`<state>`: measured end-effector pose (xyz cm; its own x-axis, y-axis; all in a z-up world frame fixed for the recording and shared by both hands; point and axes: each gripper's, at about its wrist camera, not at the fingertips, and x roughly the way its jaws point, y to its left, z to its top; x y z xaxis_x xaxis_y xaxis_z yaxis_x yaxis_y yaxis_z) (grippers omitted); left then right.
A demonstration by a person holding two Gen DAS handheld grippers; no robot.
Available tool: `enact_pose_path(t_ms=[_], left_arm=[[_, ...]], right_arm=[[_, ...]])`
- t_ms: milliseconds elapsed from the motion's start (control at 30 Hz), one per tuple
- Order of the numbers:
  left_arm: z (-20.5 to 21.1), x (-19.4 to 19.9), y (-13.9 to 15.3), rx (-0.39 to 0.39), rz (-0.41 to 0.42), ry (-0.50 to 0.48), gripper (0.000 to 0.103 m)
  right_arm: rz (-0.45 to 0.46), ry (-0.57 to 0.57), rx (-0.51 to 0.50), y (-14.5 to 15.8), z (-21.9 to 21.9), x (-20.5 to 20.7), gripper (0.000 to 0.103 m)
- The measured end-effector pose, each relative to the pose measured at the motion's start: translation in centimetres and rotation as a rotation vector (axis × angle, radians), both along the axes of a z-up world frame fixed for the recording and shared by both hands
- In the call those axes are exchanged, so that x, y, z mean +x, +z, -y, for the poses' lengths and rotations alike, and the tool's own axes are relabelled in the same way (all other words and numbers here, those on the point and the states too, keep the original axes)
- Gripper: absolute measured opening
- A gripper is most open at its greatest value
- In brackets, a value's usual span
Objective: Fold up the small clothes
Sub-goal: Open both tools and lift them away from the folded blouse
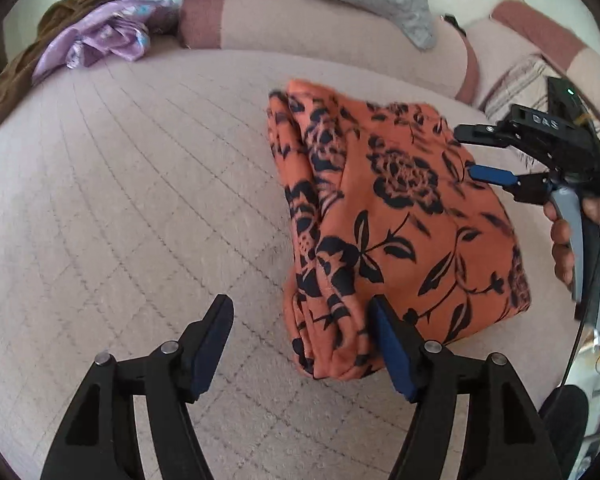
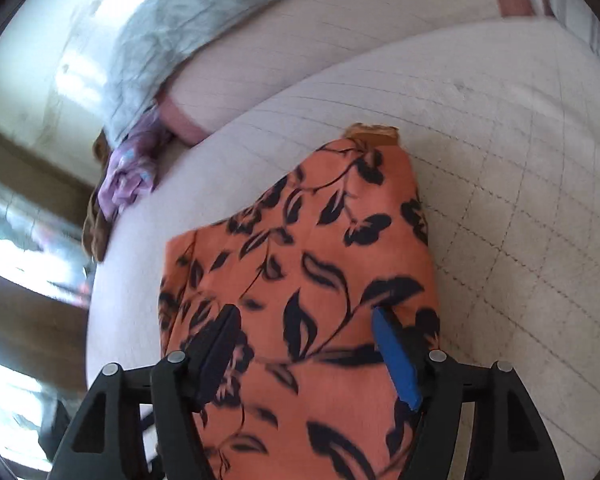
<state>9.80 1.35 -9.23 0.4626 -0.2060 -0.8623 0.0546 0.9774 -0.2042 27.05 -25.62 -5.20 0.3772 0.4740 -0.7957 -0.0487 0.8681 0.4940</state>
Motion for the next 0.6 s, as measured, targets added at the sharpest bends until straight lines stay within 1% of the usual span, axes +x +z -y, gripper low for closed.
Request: enact_pose_path(t_ms=[33,67,133,200,233,267,333,400,467,533,600], left_arm=[[-0.2,-0.5,0.3,0.007,0.01,0.005,0.071],[-0.4,-0.8,0.9,0.025,0.024,0.019,0.071],[-0.6,-1.2,1.7,0.05,0.039,0.043,0.075],[-0.6,-1.9,2.6,0.077,0.062,0.069,0.078],[-0.4,-2.3,3.2,0.091,0.083,0.08,0.08],[-0.2,-2.6,3.5,0.099,0.095,0.086,0.08],[0.1,-3.8,4.4,0.115,0.116,0.093,0.08],[0.8,-4.0,4.7,0.123,0.121,0.092,0.08],[1.1,-5.2,5.7,0.138,0.132,0.096,0.08],[1.5,-6.0,6.5,0.148,0.148,0.105,0.08],[2.0,-7.1,7.7,0.132,0.166,0.105,0.08]], right_arm=[[0.021,-0.005,0.003,0.6,-0.1,-0.3,0.072],[0.076,0.005,0.011,2.0,-0.3,-1.5,0.072],[0.131,0.018,-0.01,3.3,-0.4,-3.6,0.073],[0.185,0.034,-0.088,4.3,-0.4,-7.0,0.079],[0.204,0.04,-0.122,4.5,-0.4,-8.7,0.087],[0.212,0.047,-0.168,4.4,-0.4,-10.8,0.091],[0.208,0.066,-0.227,4.0,-0.6,-13.3,0.091],[0.198,0.077,-0.294,3.3,-0.7,-16.4,0.091],[0.185,0.08,-0.342,2.4,-0.9,-19.2,0.091],[0.17,0.089,-0.382,1.8,-1.0,-21.1,0.091],[0.157,0.093,-0.415,1.5,-0.8,-23.0,0.091]])
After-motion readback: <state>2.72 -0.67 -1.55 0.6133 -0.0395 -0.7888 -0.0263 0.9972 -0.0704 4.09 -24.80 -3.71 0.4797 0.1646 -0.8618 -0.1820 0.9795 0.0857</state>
